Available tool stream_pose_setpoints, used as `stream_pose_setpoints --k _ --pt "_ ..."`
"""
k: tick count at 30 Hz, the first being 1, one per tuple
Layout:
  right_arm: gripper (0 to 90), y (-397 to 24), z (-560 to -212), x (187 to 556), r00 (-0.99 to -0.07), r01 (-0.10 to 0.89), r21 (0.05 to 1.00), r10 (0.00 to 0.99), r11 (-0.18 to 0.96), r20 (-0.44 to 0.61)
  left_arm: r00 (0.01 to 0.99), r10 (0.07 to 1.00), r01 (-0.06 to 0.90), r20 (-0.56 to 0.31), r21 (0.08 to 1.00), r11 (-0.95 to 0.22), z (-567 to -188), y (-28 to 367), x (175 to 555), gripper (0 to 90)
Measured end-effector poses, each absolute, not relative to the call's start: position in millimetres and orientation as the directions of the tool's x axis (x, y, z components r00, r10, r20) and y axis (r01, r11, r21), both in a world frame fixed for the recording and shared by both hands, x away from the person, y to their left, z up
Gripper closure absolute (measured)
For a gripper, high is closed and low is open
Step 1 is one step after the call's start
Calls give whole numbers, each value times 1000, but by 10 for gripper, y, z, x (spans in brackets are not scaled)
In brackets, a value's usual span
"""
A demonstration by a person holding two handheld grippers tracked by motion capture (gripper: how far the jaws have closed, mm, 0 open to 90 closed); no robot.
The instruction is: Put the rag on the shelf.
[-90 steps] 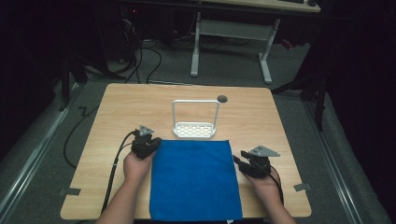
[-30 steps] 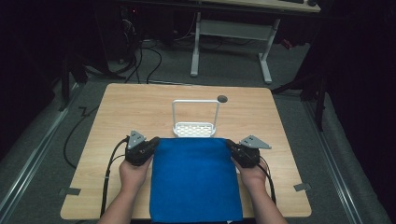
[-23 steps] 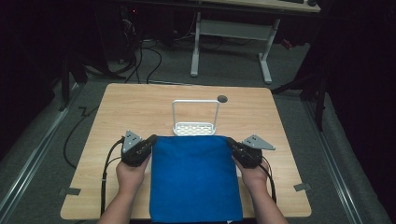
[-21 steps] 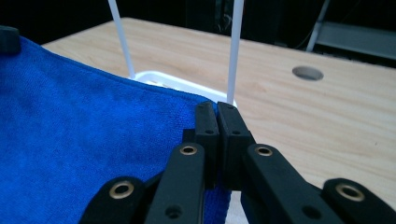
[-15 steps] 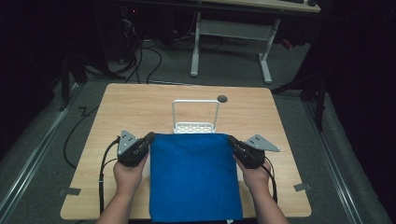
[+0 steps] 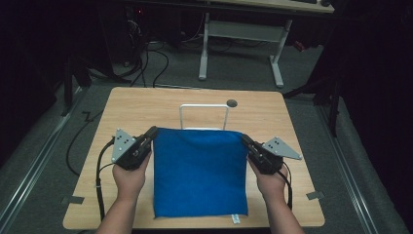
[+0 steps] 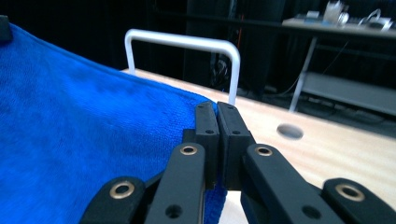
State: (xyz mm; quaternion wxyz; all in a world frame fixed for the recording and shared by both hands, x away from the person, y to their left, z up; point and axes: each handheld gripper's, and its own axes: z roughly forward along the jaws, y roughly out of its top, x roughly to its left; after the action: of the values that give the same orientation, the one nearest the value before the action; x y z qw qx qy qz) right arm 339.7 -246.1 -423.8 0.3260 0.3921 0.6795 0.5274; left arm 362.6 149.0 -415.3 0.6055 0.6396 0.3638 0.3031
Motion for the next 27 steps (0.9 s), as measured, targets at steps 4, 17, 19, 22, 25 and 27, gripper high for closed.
stream_pose_setpoints --k 4,17,19,22,25,27 --pt "887 -2463 -4058 3407 -470 142 982 882 124 -43 549 835 68 -40 998 3 -3979 1499 3687 884" --pt "887 -2494 -3598 3509 -438 48 995 897 91 -61 544 839 -21 -1 1000 15 -3546 1415 3827 886" --pt "887 -2497 -3574 3511 -436 41 995 898 93 -66 544 839 -26 -1 999 18 -3524 1412 3826 887" --pt "886 -2501 -3495 3524 -432 30 995 899 92 -70 545 838 -40 7 999 17 -3461 1400 3829 887" --pt "887 -2502 -3465 3531 -429 23 995 900 94 -75 544 839 -47 15 999 12 -3407 1399 3844 887" --pt "887 -2504 -3442 3548 -428 24 995 901 93 -74 545 838 -48 15 999 13 -3385 1396 3862 887"
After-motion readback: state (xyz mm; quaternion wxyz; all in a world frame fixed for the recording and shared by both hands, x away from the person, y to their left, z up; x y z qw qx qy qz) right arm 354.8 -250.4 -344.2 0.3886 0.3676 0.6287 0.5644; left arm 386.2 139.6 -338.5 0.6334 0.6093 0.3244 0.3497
